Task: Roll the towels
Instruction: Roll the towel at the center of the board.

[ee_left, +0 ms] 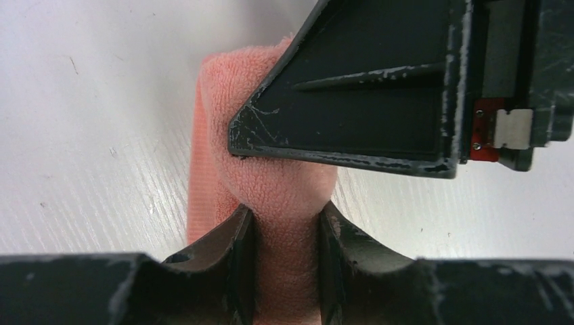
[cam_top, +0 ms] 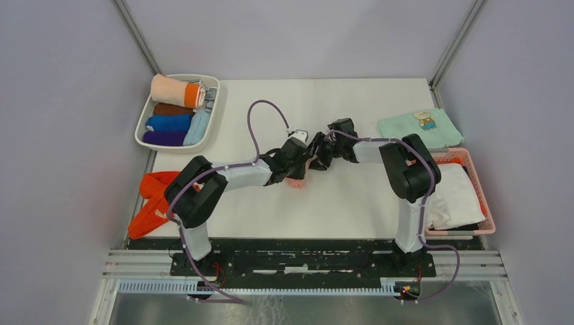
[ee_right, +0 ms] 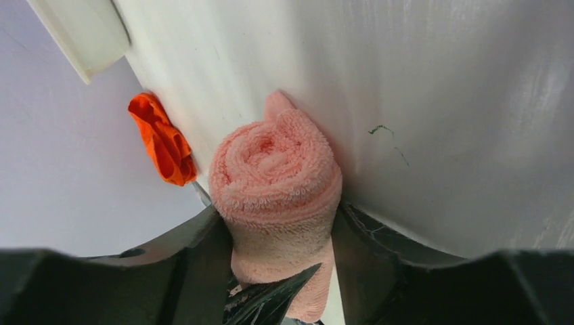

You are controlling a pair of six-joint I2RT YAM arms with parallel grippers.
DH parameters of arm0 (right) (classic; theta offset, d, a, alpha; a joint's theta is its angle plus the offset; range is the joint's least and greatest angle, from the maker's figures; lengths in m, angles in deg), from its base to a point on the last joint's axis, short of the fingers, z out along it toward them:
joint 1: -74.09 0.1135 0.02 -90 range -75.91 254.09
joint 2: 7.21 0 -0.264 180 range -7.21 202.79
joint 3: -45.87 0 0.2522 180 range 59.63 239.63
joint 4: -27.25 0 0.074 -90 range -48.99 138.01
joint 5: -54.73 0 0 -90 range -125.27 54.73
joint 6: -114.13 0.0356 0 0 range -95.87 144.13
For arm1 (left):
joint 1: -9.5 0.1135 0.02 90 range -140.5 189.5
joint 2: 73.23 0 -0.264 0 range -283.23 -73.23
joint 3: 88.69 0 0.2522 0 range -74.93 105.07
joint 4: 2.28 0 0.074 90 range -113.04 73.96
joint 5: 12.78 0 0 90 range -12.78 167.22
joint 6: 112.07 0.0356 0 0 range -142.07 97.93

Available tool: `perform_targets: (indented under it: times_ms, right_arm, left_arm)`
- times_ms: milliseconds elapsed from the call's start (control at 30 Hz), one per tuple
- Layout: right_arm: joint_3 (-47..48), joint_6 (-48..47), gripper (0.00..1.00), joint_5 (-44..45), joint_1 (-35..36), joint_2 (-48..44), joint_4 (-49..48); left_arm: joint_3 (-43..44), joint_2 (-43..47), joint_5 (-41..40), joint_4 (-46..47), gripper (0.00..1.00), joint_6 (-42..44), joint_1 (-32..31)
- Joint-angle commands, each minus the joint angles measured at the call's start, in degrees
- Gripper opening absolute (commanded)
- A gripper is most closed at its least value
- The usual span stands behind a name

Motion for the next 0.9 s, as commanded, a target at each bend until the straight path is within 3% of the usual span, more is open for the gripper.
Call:
perform_targets:
  times_ms: [0, 133, 400, 633, 700, 867]
  right_arm:
    - [1.61, -3.87, 0.56, 7.94, 2.29, 2.84, 8.81]
    - [1.5, -5.38, 0.47, 11.38, 2.79, 2.19, 12.3]
    - [1.31, -6.77, 0.46, 13.01, 3.89, 1.5, 12.88]
    - [1.33, -7.56, 0.45, 13.06, 4.48, 1.14, 12.63]
    - [1.54, -7.83, 0.45, 13.1, 4.74, 1.06, 12.62]
    - [1.68, -8.25, 0.45, 13.01, 5.05, 1.15, 12.51]
  left_arm:
    - [-3.23, -1.46, 2.74, -6.87, 0.39, -0.83, -2.21]
    - [-2.77, 1.12, -1.13, -8.6, 0.51, -1.14, -3.52]
    - [-2.68, 9.48, -7.28, -10.77, 0.68, -5.07, -3.62]
    - [-1.57, 10.55, -2.15, -10.71, 0.75, -4.48, -0.8]
    - [-0.86, 9.68, -0.32, -10.91, 0.84, -4.33, -0.56]
    - [-0.55, 7.5, 2.05, -10.56, 0.88, -5.04, 1.57]
